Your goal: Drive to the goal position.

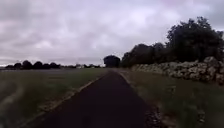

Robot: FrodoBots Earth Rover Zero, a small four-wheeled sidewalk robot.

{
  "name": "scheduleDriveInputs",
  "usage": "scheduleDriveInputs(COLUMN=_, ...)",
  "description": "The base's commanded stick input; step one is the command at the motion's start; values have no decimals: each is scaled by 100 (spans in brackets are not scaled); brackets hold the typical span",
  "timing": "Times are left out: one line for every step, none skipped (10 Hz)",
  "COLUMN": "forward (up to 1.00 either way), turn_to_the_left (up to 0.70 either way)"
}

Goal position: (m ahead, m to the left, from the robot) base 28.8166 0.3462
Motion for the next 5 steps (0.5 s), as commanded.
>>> scheduleDriveInputs(forward=50, turn_to_the_left=0)
scheduleDriveInputs(forward=50, turn_to_the_left=0)
scheduleDriveInputs(forward=50, turn_to_the_left=0)
scheduleDriveInputs(forward=50, turn_to_the_left=0)
scheduleDriveInputs(forward=50, turn_to_the_left=0)
